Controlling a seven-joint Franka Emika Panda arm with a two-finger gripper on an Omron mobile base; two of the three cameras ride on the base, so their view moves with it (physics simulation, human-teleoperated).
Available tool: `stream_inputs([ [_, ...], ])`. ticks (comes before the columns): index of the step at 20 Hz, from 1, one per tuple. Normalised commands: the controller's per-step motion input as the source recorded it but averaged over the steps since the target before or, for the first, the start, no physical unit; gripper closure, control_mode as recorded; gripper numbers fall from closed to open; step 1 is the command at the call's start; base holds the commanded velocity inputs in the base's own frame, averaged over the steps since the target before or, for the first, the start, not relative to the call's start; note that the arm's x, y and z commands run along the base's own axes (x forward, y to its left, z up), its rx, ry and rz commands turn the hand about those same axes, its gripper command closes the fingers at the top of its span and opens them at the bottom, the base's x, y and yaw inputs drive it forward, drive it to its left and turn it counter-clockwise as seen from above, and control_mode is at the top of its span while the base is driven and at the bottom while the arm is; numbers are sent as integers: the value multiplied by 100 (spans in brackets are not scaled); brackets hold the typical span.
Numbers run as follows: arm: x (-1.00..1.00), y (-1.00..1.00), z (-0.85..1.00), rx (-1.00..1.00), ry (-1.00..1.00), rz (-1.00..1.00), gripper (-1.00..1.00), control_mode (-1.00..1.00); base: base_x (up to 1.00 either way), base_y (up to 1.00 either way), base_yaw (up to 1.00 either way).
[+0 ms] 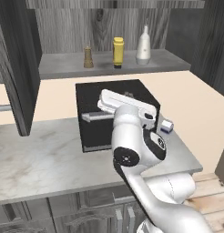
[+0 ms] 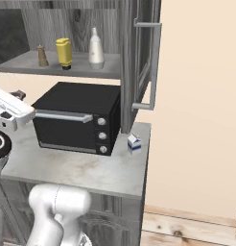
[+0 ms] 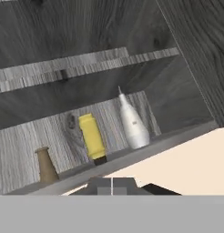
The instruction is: There are various items on the counter. Only move the condiments/shakers into the cabinet.
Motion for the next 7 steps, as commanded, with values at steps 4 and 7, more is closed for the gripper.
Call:
stream_inputs([
  [4, -100, -100, 0, 26, -35, 0, 100, -100, 0, 0, 0],
  [7, -100, -85, 0, 20, -40, 0, -100, -100, 0, 0, 0],
])
